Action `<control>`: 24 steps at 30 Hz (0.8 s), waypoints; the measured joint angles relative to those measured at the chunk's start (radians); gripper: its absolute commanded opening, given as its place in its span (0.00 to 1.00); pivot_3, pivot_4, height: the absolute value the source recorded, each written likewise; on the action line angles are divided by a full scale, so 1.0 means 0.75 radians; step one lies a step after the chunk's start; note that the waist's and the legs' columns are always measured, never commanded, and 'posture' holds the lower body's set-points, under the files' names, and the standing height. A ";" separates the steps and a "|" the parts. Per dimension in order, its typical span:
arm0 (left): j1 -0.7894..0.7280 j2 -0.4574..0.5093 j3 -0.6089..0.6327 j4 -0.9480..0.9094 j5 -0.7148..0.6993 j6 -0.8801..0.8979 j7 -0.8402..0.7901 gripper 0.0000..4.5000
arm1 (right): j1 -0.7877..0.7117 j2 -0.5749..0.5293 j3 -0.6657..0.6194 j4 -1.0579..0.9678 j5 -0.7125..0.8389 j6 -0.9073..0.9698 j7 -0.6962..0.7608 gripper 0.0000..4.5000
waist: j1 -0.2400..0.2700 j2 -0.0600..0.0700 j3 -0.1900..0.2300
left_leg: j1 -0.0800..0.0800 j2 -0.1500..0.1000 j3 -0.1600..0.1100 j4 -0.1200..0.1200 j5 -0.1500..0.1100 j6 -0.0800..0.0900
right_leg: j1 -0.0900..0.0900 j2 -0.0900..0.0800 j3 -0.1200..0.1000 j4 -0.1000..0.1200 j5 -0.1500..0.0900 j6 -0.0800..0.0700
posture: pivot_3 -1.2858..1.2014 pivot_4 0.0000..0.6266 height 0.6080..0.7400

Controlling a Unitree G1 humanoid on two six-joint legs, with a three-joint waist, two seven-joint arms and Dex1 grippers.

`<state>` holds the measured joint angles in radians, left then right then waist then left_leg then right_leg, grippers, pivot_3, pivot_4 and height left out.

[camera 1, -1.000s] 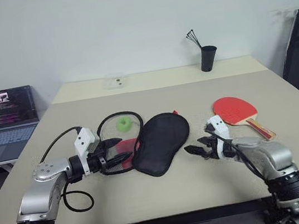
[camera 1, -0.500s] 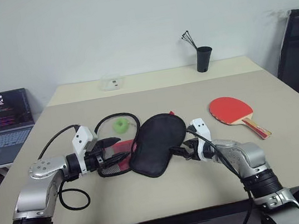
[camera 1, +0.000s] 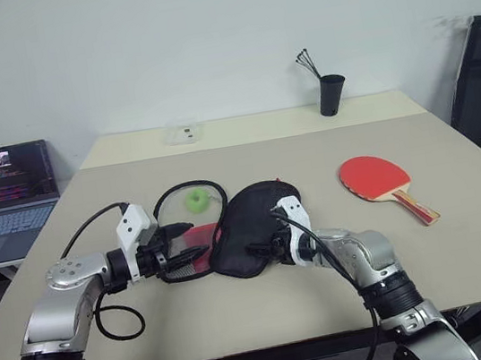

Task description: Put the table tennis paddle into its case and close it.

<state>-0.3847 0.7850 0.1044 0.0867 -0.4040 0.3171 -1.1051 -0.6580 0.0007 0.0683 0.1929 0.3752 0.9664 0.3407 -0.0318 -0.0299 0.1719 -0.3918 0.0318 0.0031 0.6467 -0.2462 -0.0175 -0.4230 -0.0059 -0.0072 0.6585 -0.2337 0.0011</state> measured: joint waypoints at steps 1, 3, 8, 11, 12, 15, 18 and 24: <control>0.000 0.000 0.000 0.000 0.000 0.000 0.000 0.76 | 0.000 -0.005 -0.016 0.009 0.000 -0.001 -0.006 0.46 | 0.000 0.000 0.000 | 0.000 0.000 0.000 0.000 0.000 0.000 | 0.000 0.000 0.000 0.000 0.000 0.000 | 0.52 0.24 1.00; 0.000 0.000 0.000 0.000 0.003 -0.002 -0.002 0.76 | -0.003 -0.018 -0.040 0.020 0.000 -0.001 -0.017 0.30 | 0.000 0.000 0.000 | 0.000 0.000 0.000 0.000 0.000 0.000 | 0.000 0.000 0.000 0.000 0.000 0.000 | 0.52 0.24 1.00; -0.026 -0.013 -0.033 0.000 0.012 -0.009 -0.024 0.76 | -0.027 -0.071 -0.126 0.043 0.006 0.026 -0.029 0.01 | 0.003 0.000 0.000 | 0.000 -0.001 0.000 0.000 0.000 0.000 | 0.000 0.000 0.000 0.000 0.000 0.000 | 0.52 0.24 1.00; -0.055 -0.040 -0.073 -0.008 0.013 -0.010 -0.038 0.76 | -0.031 -0.101 -0.184 0.042 0.038 0.091 -0.037 0.01 | 0.004 0.000 0.000 | -0.001 -0.001 0.000 0.000 0.000 0.000 | 0.000 0.000 0.000 0.000 0.000 0.000 | 0.52 0.24 1.00; -0.066 -0.051 -0.085 -0.009 0.013 -0.010 -0.048 0.76 | -0.030 -0.113 -0.195 0.037 0.047 0.114 -0.037 0.01 | 0.004 0.000 0.000 | -0.001 -0.002 0.001 0.000 0.000 0.000 | 0.000 0.000 0.000 0.000 0.000 0.000 | 0.52 0.24 1.00; -0.104 -0.075 -0.140 -0.016 0.018 -0.020 -0.084 0.76 | -0.020 -0.161 -0.215 -0.009 0.067 0.193 -0.036 0.01 | 0.004 0.000 0.000 | -0.001 -0.002 0.000 0.000 0.000 0.000 | 0.000 0.000 0.000 -0.001 0.000 0.000 | 0.52 0.24 1.00; -0.143 -0.086 -0.185 -0.015 0.031 -0.033 -0.120 0.76 | 0.011 -0.212 -0.229 -0.074 0.095 0.259 -0.032 0.01 | 0.004 0.000 0.000 | -0.001 -0.003 0.000 0.000 0.000 0.000 | 0.000 0.000 0.000 -0.001 0.000 0.000 | 0.52 0.24 1.00; -0.227 -0.123 -0.243 0.034 0.065 -0.081 -0.178 0.76 | 0.034 -0.305 -0.329 -0.158 0.131 0.364 -0.043 0.01 | 0.004 0.000 0.000 | -0.001 -0.003 0.000 0.000 0.000 0.000 | 0.000 0.000 0.000 -0.001 0.000 0.000 | 0.52 0.24 1.00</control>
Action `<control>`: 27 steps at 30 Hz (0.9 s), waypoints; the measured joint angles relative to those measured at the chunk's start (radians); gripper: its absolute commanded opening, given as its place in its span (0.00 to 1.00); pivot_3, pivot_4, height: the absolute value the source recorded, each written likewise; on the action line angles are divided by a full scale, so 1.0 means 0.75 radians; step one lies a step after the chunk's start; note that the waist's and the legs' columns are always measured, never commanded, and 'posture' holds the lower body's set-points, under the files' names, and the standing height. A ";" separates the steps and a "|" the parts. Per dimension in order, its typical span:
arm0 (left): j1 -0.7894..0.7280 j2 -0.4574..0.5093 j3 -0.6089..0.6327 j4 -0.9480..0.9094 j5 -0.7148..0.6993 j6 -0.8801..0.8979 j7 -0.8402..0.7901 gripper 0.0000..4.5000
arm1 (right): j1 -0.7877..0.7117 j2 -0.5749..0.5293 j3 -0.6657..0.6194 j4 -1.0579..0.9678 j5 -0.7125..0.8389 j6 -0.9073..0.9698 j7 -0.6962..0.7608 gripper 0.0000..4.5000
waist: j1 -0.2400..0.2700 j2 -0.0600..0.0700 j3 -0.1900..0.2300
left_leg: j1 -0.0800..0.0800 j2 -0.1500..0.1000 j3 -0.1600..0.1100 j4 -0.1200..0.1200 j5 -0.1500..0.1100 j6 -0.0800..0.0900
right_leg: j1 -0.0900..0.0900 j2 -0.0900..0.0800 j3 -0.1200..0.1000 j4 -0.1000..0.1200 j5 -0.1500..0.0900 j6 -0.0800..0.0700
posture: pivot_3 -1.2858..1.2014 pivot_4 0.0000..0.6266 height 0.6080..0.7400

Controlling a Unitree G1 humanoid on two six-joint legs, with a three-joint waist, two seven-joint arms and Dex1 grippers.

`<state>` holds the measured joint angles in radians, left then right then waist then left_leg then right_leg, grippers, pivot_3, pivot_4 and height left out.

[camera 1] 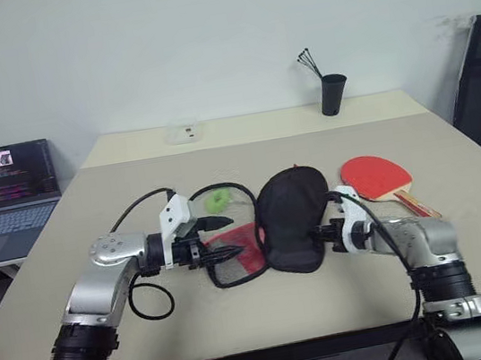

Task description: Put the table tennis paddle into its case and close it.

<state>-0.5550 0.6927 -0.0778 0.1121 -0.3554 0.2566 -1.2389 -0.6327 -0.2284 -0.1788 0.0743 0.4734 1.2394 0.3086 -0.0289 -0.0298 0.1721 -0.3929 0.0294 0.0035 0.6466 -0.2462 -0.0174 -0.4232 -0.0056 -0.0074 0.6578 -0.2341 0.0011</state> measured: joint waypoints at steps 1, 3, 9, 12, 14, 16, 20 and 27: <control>-0.001 -0.005 -0.003 0.006 0.003 -0.005 -0.003 0.76 | 0.001 -0.008 -0.012 -0.015 0.002 0.008 -0.004 0.01 | 0.000 0.000 0.000 | 0.000 0.000 0.000 0.000 0.000 0.000 | 0.000 0.000 0.000 0.000 0.000 0.000 | 0.52 0.24 1.00; -0.015 -0.026 -0.025 0.028 0.010 -0.010 -0.022 0.76 | 0.019 -0.032 -0.046 -0.044 0.020 0.031 -0.006 0.01 | 0.000 0.000 0.000 | 0.000 0.000 0.000 0.000 0.000 0.000 | 0.000 0.000 0.000 0.000 0.000 0.000 | 0.52 0.24 1.00; -0.073 -0.059 -0.059 0.083 0.037 -0.046 -0.057 0.76 | 0.034 -0.093 -0.070 -0.045 0.026 0.050 -0.005 0.01 | -0.001 0.000 0.000 | 0.000 0.000 0.000 0.000 0.000 0.000 | 0.000 0.001 0.000 0.000 0.000 0.000 | 0.52 0.24 1.00; -0.097 -0.075 -0.066 0.112 0.048 -0.068 -0.079 0.76 | 0.033 -0.115 -0.043 -0.037 0.025 0.046 0.013 0.01 | -0.002 0.000 0.000 | -0.001 0.000 0.000 0.000 0.000 0.000 | 0.000 0.001 0.000 -0.001 0.000 0.000 | 0.52 0.24 1.00; -0.101 -0.083 -0.072 0.120 0.059 -0.072 -0.082 0.76 | 0.032 -0.123 -0.021 -0.018 0.024 0.038 0.030 0.01 | -0.002 0.000 0.000 | -0.001 0.000 0.000 0.000 0.000 0.000 | 0.000 0.001 0.000 -0.001 0.000 0.000 | 0.52 0.24 1.00; -0.101 -0.089 -0.072 0.125 0.062 -0.081 -0.083 0.76 | 0.027 -0.133 -0.004 0.012 0.021 0.017 0.043 0.05 | -0.002 0.000 0.000 | -0.001 0.000 0.000 0.000 0.000 0.000 | 0.000 0.001 0.000 -0.001 0.000 0.000 | 0.52 0.24 1.00; -0.101 -0.098 -0.072 0.125 0.066 -0.091 -0.083 0.76 | -0.027 -0.160 0.026 0.096 -0.019 -0.051 0.055 0.28 | -0.002 0.000 0.000 | -0.001 0.000 0.000 0.000 0.000 0.000 | -0.001 0.001 0.000 -0.001 0.000 0.000 | 0.52 0.24 1.00; -0.089 -0.103 -0.072 0.125 0.075 -0.095 -0.080 0.76 | -0.077 -0.339 0.111 0.187 -0.104 -0.218 0.173 0.82 | 0.000 0.000 0.001 | -0.003 0.000 0.000 0.000 0.000 0.000 | -0.001 0.001 0.000 -0.003 0.000 0.000 | 0.52 0.24 1.00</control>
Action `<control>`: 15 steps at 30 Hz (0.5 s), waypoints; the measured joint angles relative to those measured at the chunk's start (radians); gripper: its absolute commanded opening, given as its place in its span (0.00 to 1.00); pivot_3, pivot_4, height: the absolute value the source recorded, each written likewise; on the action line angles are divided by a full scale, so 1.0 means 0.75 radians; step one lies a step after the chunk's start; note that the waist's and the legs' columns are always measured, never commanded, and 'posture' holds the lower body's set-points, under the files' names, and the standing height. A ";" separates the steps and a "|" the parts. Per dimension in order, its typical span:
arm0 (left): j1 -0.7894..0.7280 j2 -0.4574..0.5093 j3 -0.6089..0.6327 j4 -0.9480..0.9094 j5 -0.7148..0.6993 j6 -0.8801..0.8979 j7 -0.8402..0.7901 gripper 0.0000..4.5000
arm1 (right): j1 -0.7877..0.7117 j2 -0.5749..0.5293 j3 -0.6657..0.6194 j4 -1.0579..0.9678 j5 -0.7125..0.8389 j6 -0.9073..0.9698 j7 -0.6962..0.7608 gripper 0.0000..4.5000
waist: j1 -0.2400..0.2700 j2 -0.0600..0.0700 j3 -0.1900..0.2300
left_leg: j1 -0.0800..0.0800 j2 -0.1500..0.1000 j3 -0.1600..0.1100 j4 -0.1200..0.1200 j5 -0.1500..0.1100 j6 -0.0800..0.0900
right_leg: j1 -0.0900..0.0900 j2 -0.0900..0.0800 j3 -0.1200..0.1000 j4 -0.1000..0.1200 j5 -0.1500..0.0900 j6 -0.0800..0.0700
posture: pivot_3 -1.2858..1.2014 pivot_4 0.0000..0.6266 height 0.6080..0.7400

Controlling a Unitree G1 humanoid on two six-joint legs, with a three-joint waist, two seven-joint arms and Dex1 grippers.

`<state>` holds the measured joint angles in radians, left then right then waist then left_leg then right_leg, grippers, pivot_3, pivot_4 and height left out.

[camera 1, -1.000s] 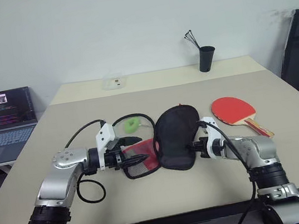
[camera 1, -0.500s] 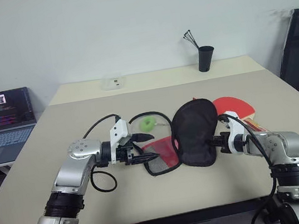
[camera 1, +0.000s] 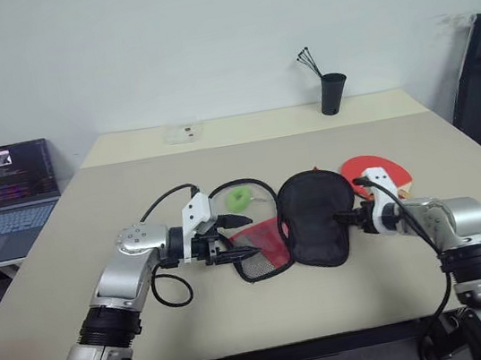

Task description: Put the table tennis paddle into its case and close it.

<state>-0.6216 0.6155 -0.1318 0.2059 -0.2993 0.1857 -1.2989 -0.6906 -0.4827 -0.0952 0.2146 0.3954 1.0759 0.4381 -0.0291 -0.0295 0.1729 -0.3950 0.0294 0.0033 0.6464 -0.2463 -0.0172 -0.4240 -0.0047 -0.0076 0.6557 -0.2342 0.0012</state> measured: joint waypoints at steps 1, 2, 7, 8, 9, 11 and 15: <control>0.003 -0.001 0.000 0.000 0.001 0.000 0.000 0.76 | 0.000 -0.050 0.014 0.000 -0.005 -0.022 0.047 0.90 | 0.000 0.000 0.000 | -0.001 0.000 0.000 0.000 0.000 0.000 | 0.000 0.000 0.000 0.000 0.000 0.000 | 0.52 0.24 1.00; 0.003 -0.003 0.000 -0.001 0.001 0.000 0.000 0.76 | 0.001 -0.091 0.030 -0.006 -0.004 -0.033 0.095 0.97 | 0.000 0.000 0.000 | -0.001 0.000 0.000 0.000 0.000 0.000 | 0.000 0.000 0.000 -0.001 0.000 0.000 | 0.52 0.24 1.00; 0.007 -0.011 0.000 -0.007 0.001 0.000 0.001 0.76 | 0.033 -0.299 0.056 -0.106 0.024 -0.139 0.361 0.99 | 0.001 0.000 0.001 | -0.001 0.000 -0.001 0.000 0.000 0.000 | 0.000 0.000 -0.001 -0.001 0.000 0.000 | 0.52 0.24 1.00; 0.008 -0.013 0.000 -0.008 0.001 0.000 0.001 0.76 | 0.040 -0.332 0.054 -0.105 0.014 -0.180 0.384 0.99 | 0.001 0.000 0.001 | -0.001 0.000 -0.001 0.000 0.000 0.000 | 0.000 0.000 -0.001 -0.002 0.000 0.000 | 0.52 0.24 1.00; 0.008 -0.013 0.000 -0.008 0.000 0.001 0.000 0.76 | 0.043 -0.350 0.051 -0.087 -0.001 -0.220 0.390 0.99 | 0.000 0.000 0.001 | -0.001 0.000 0.000 0.000 0.000 0.000 | 0.000 0.000 0.000 -0.001 0.000 0.000 | 0.52 0.24 1.00; 0.008 -0.019 0.000 -0.009 0.000 0.001 0.000 0.76 | 0.041 -0.355 0.044 0.004 -0.041 -0.299 0.377 0.99 | -0.001 0.000 0.001 | 0.000 0.000 0.001 0.000 0.000 0.000 | 0.000 0.000 0.000 -0.001 0.000 0.000 | 0.52 0.24 1.00; 0.001 -0.031 0.000 -0.007 0.001 -0.002 -0.004 0.76 | -0.016 -0.350 0.038 0.338 -0.145 -0.473 0.303 0.99 | -0.001 0.000 0.001 | 0.001 0.000 0.002 0.000 0.000 0.000 | 0.000 0.000 0.000 -0.001 0.000 0.000 | 0.52 0.24 1.00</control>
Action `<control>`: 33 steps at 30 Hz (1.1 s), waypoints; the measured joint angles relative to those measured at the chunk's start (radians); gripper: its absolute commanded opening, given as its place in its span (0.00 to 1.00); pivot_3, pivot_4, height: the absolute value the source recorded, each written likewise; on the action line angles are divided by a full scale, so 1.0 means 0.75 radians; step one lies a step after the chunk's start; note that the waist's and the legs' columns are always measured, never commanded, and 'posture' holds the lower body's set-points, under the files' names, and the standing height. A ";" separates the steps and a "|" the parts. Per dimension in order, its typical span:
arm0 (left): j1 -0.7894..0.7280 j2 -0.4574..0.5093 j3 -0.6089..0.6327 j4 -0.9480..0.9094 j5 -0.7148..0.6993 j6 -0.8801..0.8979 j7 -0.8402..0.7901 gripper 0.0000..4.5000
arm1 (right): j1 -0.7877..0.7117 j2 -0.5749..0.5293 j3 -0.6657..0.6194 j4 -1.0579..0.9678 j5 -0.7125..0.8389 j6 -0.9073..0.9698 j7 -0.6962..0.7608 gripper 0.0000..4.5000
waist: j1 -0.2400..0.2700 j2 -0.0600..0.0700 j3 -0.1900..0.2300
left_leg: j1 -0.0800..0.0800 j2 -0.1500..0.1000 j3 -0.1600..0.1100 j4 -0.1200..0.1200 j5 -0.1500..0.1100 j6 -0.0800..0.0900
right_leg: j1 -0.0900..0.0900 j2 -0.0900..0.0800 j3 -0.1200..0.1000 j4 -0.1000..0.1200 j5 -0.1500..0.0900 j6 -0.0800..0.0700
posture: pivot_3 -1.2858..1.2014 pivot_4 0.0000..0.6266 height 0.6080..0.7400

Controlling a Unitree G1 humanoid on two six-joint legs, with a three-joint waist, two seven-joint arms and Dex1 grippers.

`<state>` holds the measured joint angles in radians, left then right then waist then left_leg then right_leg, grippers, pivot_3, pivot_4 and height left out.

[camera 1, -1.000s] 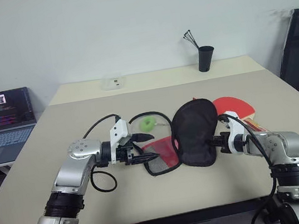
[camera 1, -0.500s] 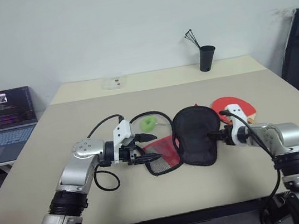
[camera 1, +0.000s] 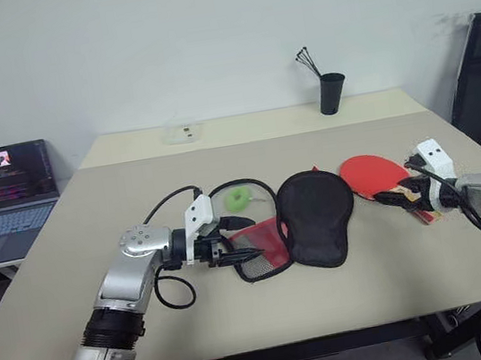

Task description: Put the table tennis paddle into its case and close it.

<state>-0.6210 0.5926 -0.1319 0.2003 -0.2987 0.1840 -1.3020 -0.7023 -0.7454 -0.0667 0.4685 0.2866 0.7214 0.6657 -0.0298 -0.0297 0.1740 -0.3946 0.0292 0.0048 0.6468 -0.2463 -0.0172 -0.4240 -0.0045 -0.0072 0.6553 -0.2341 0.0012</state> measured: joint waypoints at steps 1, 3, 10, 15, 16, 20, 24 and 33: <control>-0.005 -0.004 0.000 0.002 0.001 -0.002 -0.001 0.76 | -0.037 0.010 -0.001 0.100 -0.026 -0.050 -0.022 0.99 | -0.002 0.000 0.000 | 0.000 0.000 0.001 0.000 0.000 0.000 | 0.000 0.000 0.000 0.000 0.000 0.000 | 0.52 0.24 1.00; -0.017 -0.012 -0.005 0.005 0.007 -0.004 -0.004 0.76 | -0.087 0.024 -0.001 0.225 -0.057 -0.118 -0.049 0.99 | -0.003 0.000 0.000 | 0.000 0.000 0.001 0.000 0.000 0.000 | 0.000 0.000 0.001 0.000 0.000 0.000 | 0.52 0.24 1.00; -0.028 -0.021 -0.012 0.017 0.013 -0.021 -0.021 0.76 | -0.233 0.083 0.019 0.621 -0.173 -0.309 -0.057 0.99 | -0.002 0.000 0.001 | 0.000 0.000 0.001 0.000 0.000 0.000 | 0.000 0.000 0.002 0.000 0.000 0.000 | 0.52 0.24 1.00; -0.028 -0.021 -0.012 0.017 0.014 -0.022 -0.022 0.76 | -0.281 0.098 0.042 0.755 -0.230 -0.354 0.012 0.99 | -0.003 0.000 0.001 | 0.001 0.000 0.001 0.000 0.000 0.000 | 0.000 0.000 0.003 0.000 0.000 0.000 | 0.52 0.24 1.00; -0.028 -0.020 -0.012 0.017 0.014 -0.022 -0.023 0.76 | -0.288 0.099 0.042 0.768 -0.239 -0.361 0.016 0.99 | -0.003 0.000 0.001 | 0.001 0.000 0.001 0.000 0.000 0.000 | 0.000 0.000 0.003 0.001 0.000 0.000 | 0.52 0.24 1.00; -0.028 -0.012 -0.012 0.017 0.014 -0.022 -0.022 0.76 | -0.305 0.105 0.039 0.819 -0.262 -0.403 0.009 0.90 | -0.003 0.000 0.001 | 0.002 0.000 0.001 0.000 0.000 0.000 | 0.000 0.000 0.004 0.001 0.000 0.000 | 0.52 0.24 1.00; -0.028 -0.009 -0.012 0.017 0.014 -0.022 -0.022 0.76 | -0.323 0.118 -0.001 0.864 -0.257 -0.418 -0.054 0.63 | -0.003 0.000 0.001 | 0.003 0.000 0.002 0.000 0.000 0.000 | 0.001 0.000 0.005 0.002 0.000 0.000 | 0.52 0.24 1.00; -0.024 -0.008 -0.012 0.016 0.015 -0.022 -0.020 0.76 | -0.327 0.157 -0.056 0.865 -0.249 -0.414 -0.174 0.24 | -0.003 0.000 0.001 | 0.006 0.000 0.005 0.000 0.000 0.000 | 0.003 0.000 0.008 0.004 0.000 0.000 | 0.52 0.24 1.00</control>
<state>-0.6390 0.5866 -0.1405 0.2123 -0.2878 0.1675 -1.3172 -0.9474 -0.6278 -0.1089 1.1176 0.1000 0.4107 0.5349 -0.0318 -0.0295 0.1744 -0.3901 0.0290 0.0088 0.6469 -0.2462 -0.0173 -0.4221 -0.0045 -0.0009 0.6580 -0.2340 0.0010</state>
